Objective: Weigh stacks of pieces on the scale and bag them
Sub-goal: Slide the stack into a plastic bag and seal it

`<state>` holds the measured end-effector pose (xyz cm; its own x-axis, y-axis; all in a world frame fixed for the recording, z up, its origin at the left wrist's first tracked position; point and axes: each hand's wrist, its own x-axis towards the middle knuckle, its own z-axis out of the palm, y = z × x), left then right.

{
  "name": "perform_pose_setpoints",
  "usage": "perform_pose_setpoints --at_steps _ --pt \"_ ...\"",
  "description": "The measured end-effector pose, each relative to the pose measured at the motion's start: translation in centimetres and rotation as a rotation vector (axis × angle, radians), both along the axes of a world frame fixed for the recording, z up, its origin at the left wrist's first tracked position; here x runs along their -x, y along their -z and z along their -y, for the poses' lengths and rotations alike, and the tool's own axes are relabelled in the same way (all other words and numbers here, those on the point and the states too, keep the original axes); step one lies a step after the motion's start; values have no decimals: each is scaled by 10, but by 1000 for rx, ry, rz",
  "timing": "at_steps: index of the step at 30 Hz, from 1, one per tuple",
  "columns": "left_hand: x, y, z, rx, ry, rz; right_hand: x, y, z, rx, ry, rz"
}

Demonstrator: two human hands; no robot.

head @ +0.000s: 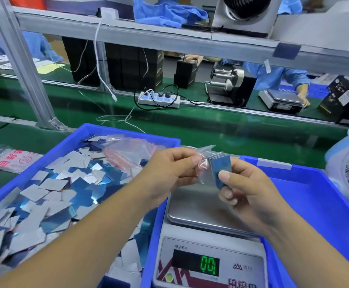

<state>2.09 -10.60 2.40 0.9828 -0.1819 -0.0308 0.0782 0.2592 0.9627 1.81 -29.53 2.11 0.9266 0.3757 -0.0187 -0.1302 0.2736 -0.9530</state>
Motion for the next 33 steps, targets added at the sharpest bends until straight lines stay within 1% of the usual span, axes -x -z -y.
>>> perform_pose_setpoints --at_steps 2,4,6,9,12,14,16,17,18,19,20,22,23,26,28,29,31,33 --pt "4 2 3 48 10 11 -1 1 -1 11 56 9" --pt "8 2 3 128 49 -23 -1 1 -2 -1 98 7" --pt "10 4 1 145 92 -36 -1 1 -2 20 123 18" --pt "8 6 1 4 15 76 1 1 -1 126 107 82" --pt "6 8 -4 -99 -103 114 1 1 -1 254 118 191" --pt "5 9 -7 -139 -104 120 2 0 1 415 186 353" --pt "5 7 -7 -131 -124 77 3 2 4 656 282 652" --pt "6 5 -8 -110 -130 14 4 3 6 749 322 825" --pt "7 3 -9 -75 -104 -82 5 3 6 801 349 971" --pt "7 0 -12 -38 -42 -184 6 2 7 829 364 1070" --pt "7 -3 -16 -15 54 -277 6 2 7 854 378 1136" --pt "7 -6 -25 9 231 -352 6 0 8 904 399 1224" --pt "6 -7 -27 9 269 -355 6 -1 9 926 401 1251" --pt "7 -6 -28 -23 244 -320 5 -2 11 974 367 1327" --pt "9 -3 -27 -4 234 -282 4 1 11 979 329 1342" --pt "10 -2 -28 22 236 -265 4 2 11 959 316 1296" --pt "10 -2 -29 107 211 -234 4 2 11 872 306 1082" --pt "8 -4 -27 195 116 -205 4 0 8 745 317 810"
